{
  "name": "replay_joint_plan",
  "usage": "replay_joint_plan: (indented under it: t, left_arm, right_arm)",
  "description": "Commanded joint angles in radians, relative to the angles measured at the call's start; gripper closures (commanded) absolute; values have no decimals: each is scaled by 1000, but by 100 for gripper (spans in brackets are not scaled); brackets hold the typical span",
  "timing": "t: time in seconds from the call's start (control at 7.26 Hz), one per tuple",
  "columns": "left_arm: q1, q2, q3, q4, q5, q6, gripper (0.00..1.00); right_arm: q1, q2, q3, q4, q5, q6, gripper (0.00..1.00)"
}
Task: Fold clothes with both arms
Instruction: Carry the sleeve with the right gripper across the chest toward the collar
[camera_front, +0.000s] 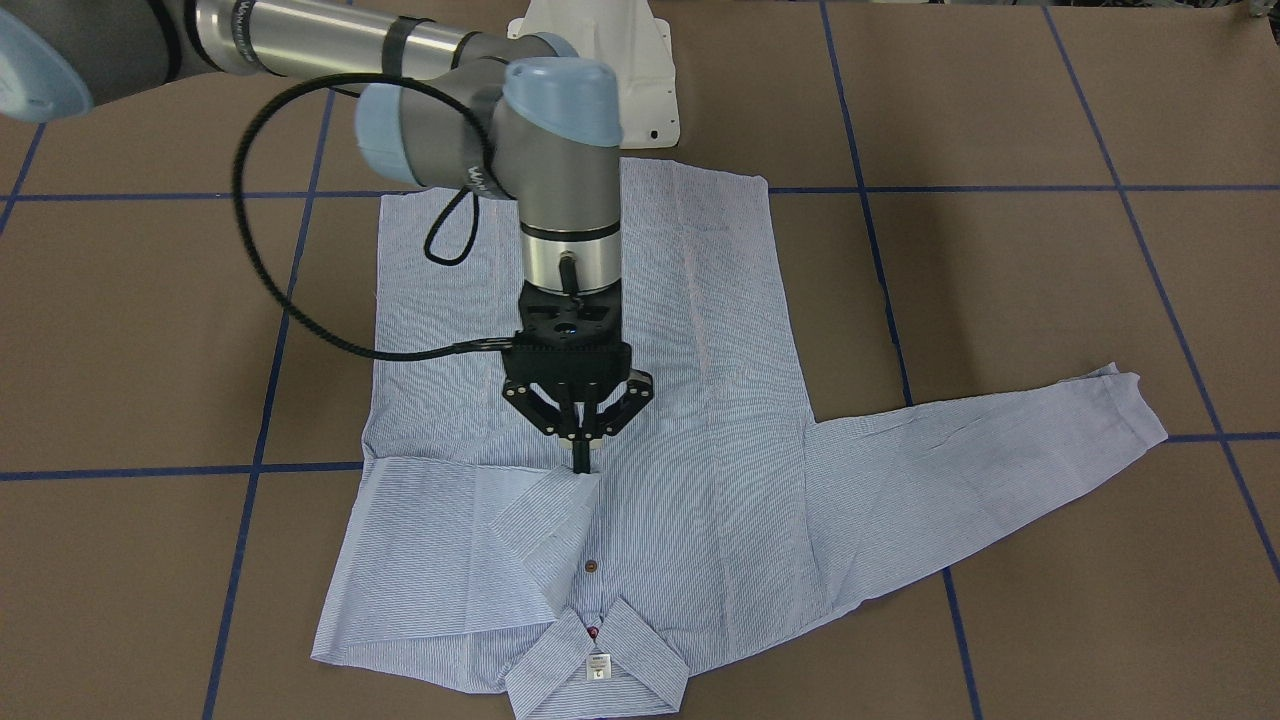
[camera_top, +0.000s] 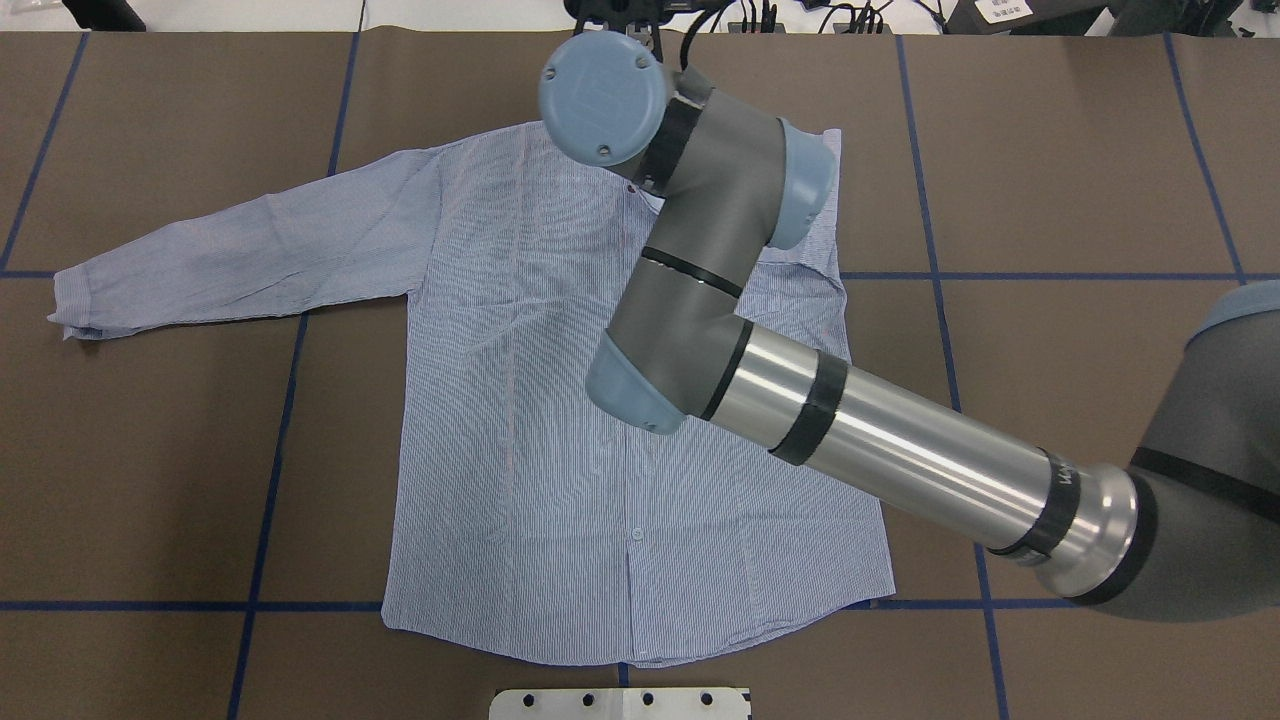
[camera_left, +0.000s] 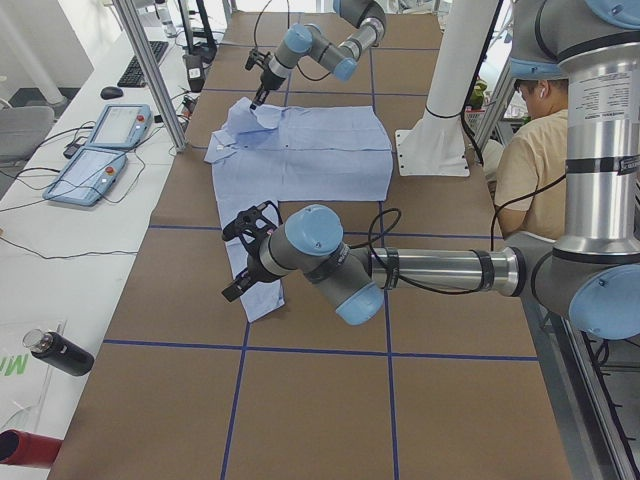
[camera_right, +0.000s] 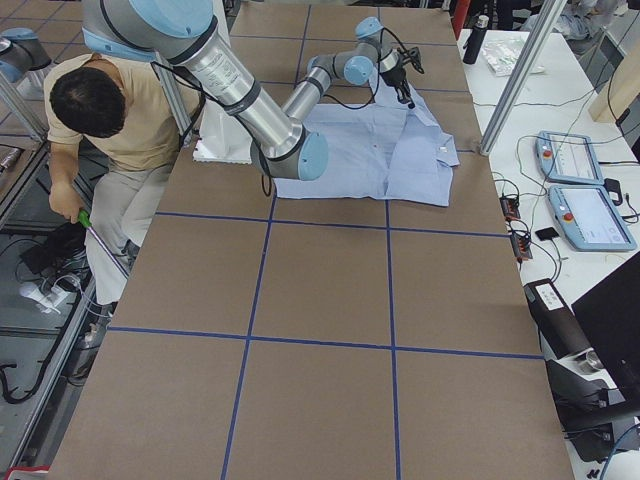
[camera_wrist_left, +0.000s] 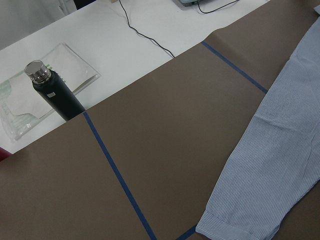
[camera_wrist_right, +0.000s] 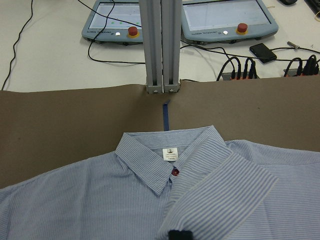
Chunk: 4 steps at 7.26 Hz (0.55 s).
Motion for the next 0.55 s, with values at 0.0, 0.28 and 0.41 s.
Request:
replay_joint_plan:
  t: [0.0,0.28,0.41]
  left_arm:
    - [1,0,0,1,0,0,0]
    - [1,0,2,1,0,0,0]
    - [1,0,2,1,0,0,0]
  right_arm:
    - [-85,150,-218,2,-131,88,100]
    - [-126,299,-413,6,-164,223,1]
    - [-126,357,-441,10,-133,235,1]
